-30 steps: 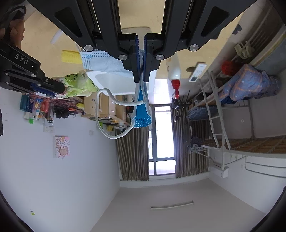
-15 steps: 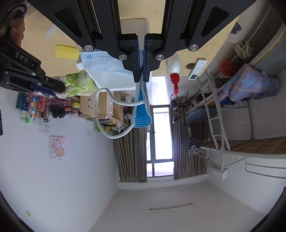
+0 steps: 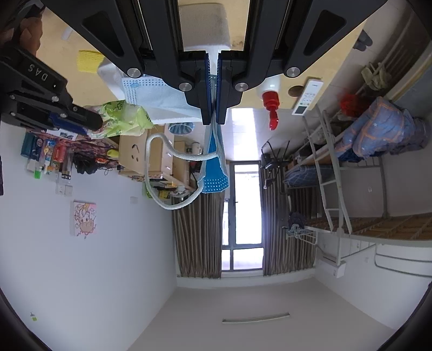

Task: Organize soft objects
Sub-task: 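Carry the mask and snack bag with both grippers over the styrofoam box opening, then open the left gripper to drop the blue mask into the box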

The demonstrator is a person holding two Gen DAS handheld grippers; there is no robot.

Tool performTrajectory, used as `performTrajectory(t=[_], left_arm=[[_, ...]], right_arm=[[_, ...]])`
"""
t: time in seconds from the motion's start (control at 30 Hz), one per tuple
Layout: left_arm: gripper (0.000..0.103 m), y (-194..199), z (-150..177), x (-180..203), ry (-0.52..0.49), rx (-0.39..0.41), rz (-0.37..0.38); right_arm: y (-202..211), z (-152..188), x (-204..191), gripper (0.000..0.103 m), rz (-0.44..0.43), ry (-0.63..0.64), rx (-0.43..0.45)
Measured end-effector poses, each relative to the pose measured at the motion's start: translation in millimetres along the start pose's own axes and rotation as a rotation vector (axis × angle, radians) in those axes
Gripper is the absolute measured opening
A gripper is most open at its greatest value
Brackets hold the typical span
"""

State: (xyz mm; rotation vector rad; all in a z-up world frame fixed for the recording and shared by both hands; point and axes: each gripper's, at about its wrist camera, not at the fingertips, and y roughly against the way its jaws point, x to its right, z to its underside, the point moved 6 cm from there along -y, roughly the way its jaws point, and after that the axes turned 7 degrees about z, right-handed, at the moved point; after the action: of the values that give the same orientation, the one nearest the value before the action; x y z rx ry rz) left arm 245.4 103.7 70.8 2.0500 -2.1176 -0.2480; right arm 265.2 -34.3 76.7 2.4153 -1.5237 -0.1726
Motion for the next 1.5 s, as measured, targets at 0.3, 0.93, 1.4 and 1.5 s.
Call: performTrajectory(t=[0.3,0.93,1.4,1.5], left_arm=[[0.003,-22,-3,-4,0.010,-0.013,0.004],[0.003,-63,-1,33,-0.018,-0.045,0.090],[0.004,-81,4,30,0.004,-0.068,0.075],[0.026,-84,6,33,0.001,-0.080,0.079]], right_arm=[[-18,3,-4,0.020,0.009,0.001,-0.031],[2,6,32,0.020,0.121,-0.039,-0.015],[-1,8,35,0.020,0.134,-0.041,-0.023],[0,9,37,0.020,0.141,-0.048,-0.025]])
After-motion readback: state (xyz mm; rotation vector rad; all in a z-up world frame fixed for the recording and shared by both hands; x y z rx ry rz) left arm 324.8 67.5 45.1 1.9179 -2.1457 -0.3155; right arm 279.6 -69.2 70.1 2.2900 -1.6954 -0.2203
